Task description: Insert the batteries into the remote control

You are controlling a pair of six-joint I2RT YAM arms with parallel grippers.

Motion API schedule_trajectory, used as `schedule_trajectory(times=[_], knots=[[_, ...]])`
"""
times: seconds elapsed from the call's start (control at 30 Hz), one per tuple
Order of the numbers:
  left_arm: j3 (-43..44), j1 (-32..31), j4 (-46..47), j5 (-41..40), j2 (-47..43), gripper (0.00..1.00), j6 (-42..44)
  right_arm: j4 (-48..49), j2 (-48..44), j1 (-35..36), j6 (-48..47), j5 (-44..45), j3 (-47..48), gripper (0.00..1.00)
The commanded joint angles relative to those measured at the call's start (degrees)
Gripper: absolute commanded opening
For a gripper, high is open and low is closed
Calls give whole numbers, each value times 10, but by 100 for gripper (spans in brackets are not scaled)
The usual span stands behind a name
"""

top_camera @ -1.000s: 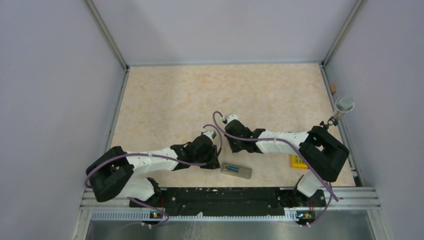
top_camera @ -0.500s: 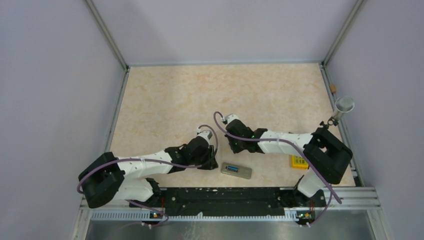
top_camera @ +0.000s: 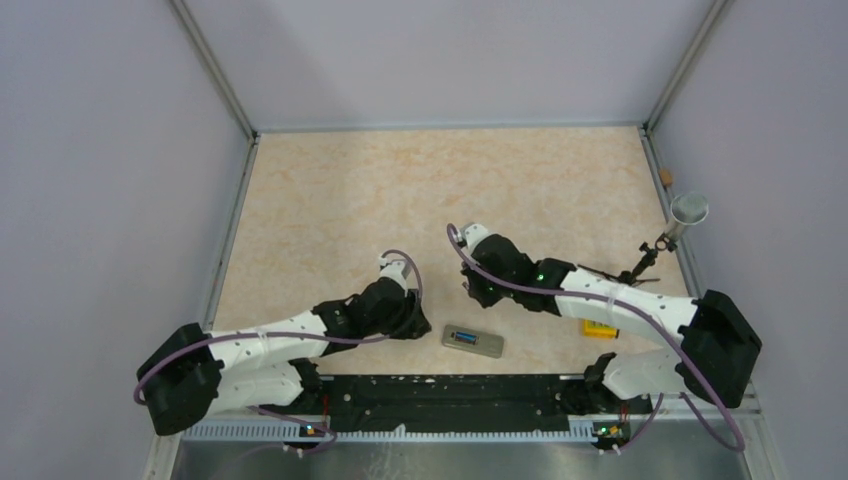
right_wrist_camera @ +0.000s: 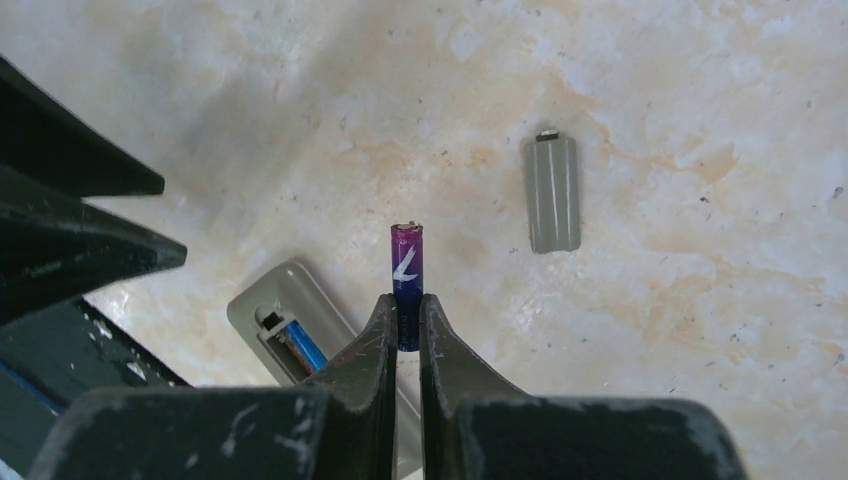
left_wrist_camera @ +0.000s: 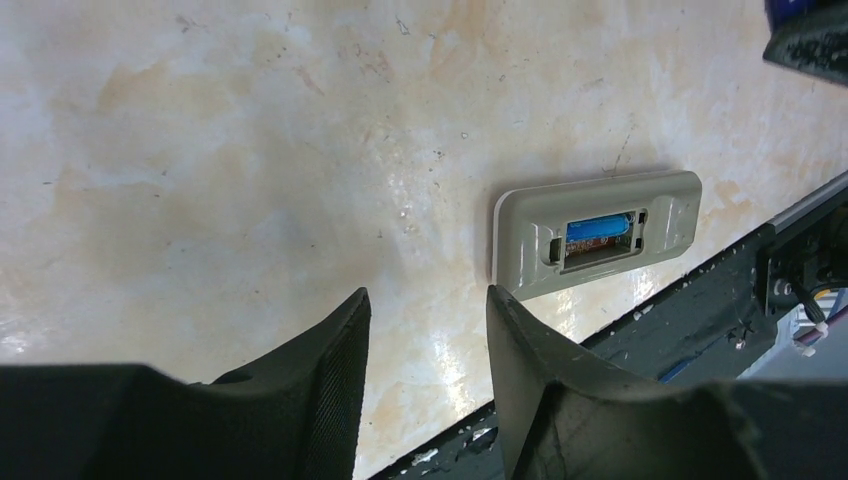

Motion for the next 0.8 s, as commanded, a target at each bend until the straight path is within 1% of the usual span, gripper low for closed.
schedule_trajectory(times=[0.0,0.17,0.3,0.5,0.63,0.77], knots=[[-15,4,0,-32,-41,49,-4,-34,-39,19,-49,-29,-14,0],[-20,7,-9,-40,-76,52,-1,-65,-51,55,-120,-58,-11,0],[-25,10,-22,-45,-106,53,-2,-64,-54,75,-161,-83,-12,0],[-43,18,-39,-51,-164,55,-9,-98,-15,80,-178,-91,20,0],[-55,20,-45,-60,-198,56,-11,-155,31,87,-185,-78,59,0],[-61,22,-45,-66,-217,57,-10,-163,55,97,-193,-86,69,0]])
